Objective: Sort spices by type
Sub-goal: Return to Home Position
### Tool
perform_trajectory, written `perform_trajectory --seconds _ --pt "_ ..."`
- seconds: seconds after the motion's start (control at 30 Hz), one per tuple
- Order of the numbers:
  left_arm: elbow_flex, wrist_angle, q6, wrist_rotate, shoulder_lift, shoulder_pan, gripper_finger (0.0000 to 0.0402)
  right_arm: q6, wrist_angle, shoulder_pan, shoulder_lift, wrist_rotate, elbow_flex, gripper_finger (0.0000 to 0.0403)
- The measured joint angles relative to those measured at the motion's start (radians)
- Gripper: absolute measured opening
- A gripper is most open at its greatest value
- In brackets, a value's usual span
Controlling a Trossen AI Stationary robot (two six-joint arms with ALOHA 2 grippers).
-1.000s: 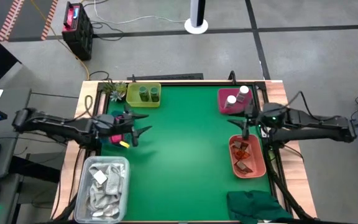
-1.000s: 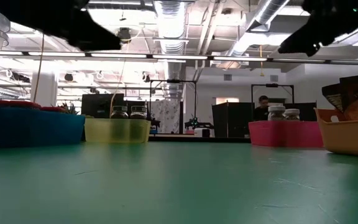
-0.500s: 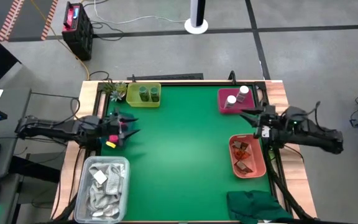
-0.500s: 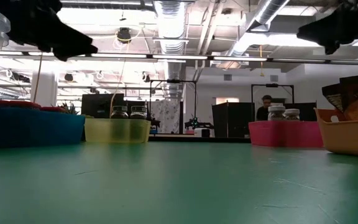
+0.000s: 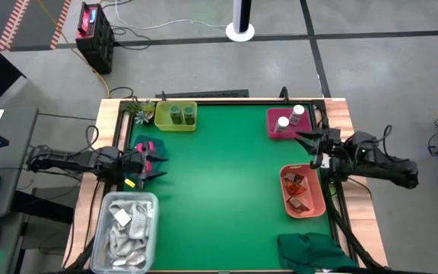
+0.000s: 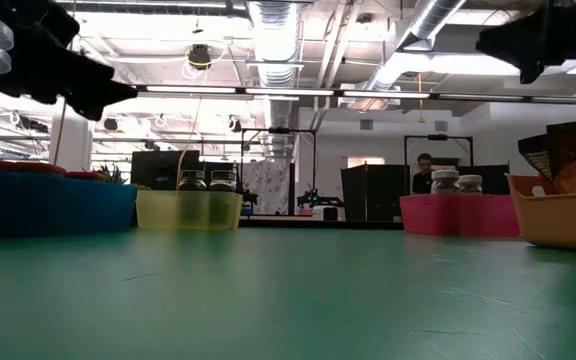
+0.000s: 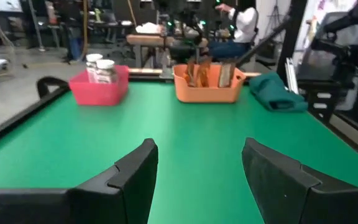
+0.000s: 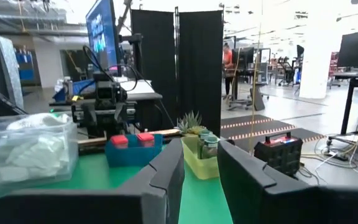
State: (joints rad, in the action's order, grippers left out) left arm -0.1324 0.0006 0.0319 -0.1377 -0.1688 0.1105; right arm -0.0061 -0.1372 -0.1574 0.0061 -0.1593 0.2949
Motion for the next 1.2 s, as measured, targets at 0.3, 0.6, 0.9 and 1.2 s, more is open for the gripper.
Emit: perform_trajectory --seconds 0.3,0.6,0.9,1.2 --pt "0.061 -0.030 -0.005 0.081 0.081 0.001 0.0224 0.025 0.090 0.000 -0.004 0.001 -0.092 0.0127" --pt "0.065 -0.023 -0.120 0.058 0.087 0.001 0.0224 0.085 0.107 -0.009 -0.004 0.001 -0.112 0.0127" --pt "0.064 -0.032 -0.161 0.052 0.086 0.001 0.0224 0.085 0.008 -0.009 -0.004 0.001 -0.112 0.0127" --pt "0.064 -0.035 -0.166 0.049 0.086 0.001 0.0224 0.085 -0.120 -0.009 -0.004 0.001 -0.112 0.0127"
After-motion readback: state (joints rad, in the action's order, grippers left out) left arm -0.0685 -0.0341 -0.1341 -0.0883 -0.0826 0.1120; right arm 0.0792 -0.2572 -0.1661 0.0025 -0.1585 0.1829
